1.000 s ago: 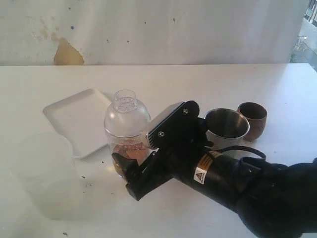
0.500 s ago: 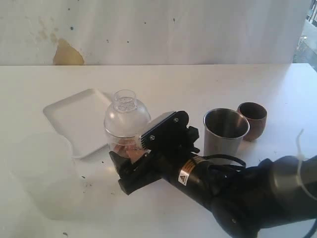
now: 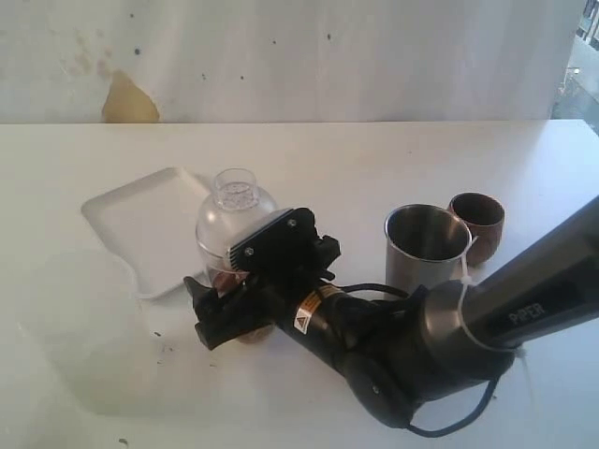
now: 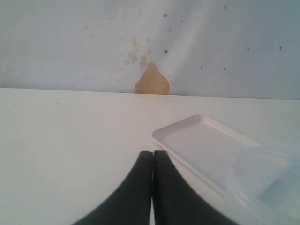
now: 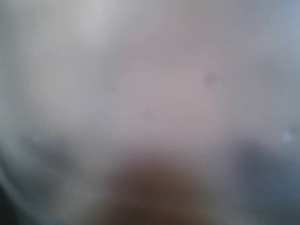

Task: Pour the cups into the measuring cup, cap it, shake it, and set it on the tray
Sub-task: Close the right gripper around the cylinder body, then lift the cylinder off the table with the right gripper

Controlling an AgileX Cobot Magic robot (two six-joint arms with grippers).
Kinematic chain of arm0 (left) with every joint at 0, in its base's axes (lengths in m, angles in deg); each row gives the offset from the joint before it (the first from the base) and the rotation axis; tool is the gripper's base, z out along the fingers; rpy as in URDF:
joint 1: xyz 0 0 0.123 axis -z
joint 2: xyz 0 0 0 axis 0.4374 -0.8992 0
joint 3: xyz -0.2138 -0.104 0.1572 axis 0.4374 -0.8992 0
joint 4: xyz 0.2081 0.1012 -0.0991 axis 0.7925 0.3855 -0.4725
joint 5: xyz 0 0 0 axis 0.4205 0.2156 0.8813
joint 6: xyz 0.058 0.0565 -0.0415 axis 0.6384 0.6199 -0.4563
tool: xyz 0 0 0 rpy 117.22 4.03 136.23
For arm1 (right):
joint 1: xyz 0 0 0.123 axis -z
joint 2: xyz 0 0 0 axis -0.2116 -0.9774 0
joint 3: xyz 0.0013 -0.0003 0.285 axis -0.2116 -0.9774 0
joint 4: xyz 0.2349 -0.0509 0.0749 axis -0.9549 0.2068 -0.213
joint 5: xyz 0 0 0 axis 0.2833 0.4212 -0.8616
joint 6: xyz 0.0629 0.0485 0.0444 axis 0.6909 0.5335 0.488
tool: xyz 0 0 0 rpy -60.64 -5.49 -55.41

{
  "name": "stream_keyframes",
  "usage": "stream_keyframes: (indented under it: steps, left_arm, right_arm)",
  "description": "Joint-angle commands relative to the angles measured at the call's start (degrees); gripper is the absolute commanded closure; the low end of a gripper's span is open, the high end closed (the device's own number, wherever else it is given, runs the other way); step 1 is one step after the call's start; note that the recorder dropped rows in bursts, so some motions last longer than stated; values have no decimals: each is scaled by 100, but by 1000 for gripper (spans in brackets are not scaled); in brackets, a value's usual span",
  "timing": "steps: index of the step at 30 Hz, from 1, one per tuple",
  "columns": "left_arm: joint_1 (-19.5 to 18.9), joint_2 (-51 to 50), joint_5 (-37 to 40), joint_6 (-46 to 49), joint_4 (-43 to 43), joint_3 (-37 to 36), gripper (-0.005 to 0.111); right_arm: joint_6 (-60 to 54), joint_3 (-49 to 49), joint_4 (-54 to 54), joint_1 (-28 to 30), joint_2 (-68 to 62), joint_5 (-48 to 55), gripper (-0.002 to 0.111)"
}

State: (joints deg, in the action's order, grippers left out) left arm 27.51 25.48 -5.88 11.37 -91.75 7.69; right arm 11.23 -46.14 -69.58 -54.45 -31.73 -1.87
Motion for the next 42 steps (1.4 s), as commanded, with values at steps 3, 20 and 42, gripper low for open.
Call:
stream_keyframes:
  steps: [3,20,42]
  left_arm:
    - [-20,21,-41,-15,-28,-19,106]
    - [-20,21,-41,-15,-28,-19,106]
    - [-20,21,-41,-15,-28,-19,106]
  right_arm:
    - [2,37,-364,6,-30,-18,4]
    - [91,37,-693,6,-30,-123,4]
    - [296,26,-761,6,215,26,108]
